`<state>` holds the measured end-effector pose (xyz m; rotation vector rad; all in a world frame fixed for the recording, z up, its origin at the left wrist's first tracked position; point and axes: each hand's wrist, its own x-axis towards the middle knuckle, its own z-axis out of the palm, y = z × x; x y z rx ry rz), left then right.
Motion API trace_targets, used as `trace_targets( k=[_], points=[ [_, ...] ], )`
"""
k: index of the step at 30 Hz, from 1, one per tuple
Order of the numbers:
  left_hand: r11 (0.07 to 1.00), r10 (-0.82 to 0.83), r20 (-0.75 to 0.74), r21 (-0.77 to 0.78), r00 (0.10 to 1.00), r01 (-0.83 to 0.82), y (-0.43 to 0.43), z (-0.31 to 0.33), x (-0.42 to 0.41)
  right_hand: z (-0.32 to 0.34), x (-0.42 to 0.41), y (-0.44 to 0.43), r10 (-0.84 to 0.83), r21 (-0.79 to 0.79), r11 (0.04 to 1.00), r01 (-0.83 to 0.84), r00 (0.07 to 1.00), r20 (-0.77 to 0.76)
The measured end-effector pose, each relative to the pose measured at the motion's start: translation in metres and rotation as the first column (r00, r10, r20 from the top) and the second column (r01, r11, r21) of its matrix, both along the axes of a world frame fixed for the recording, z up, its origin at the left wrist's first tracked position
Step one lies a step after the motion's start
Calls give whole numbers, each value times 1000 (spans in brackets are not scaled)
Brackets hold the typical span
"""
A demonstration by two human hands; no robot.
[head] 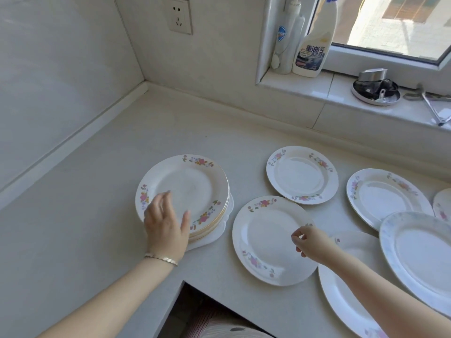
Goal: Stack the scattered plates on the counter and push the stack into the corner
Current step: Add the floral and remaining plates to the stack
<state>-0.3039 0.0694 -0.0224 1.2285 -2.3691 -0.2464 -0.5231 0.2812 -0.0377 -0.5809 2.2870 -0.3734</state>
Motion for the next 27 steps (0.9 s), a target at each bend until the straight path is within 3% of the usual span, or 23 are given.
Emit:
trace_targets(
  k=[1, 2, 3, 5, 8, 10, 12, 15, 21, 27],
  points=[
    [983, -184, -29, 13, 982, 185, 15, 1, -9, -1, -2, 5, -23, 0, 1000, 23, 1000, 2],
    [936, -321, -28, 142, 947, 321, 29, 2, -19, -1, -4, 11, -51, 0, 999, 51, 999, 7],
    [858, -373, -2, 379, 928, 346, 42, 3, -30, -2, -6, 17, -83, -5, 997, 83, 996, 16],
    [649, -361, 187, 754, 914, 101, 66, -11, -53, -2, -11, 29, -140, -25, 990, 141, 990, 29],
    [404, -120, 339, 875, 933, -266, 85, -46, -82, 2, -16, 49, -178, -26, 984, 178, 984, 24],
    [253, 136, 290, 915, 947, -316, 88, -58, -94, 2, -18, 61, -186, -12, 982, 186, 982, 26],
    [160, 303, 247, 939, 920, -305, 88, -67, -101, 0, -20, 74, -199, 6, 980, 198, 980, 26],
    [175, 351, 233, 935, 907, -309, 88, -72, -101, -4, -22, 89, -234, 19, 972, 234, 972, 37],
    [457, 252, 149, 853, 956, -253, 90, -39, -101, -8, -30, 107, -291, 35, 957, 290, 956, 38],
    [630, 251, -137, 775, 958, -54, 80, 5, -97, -6, -31, 100, -266, 20, 964, 265, 963, 34]
  ],
)
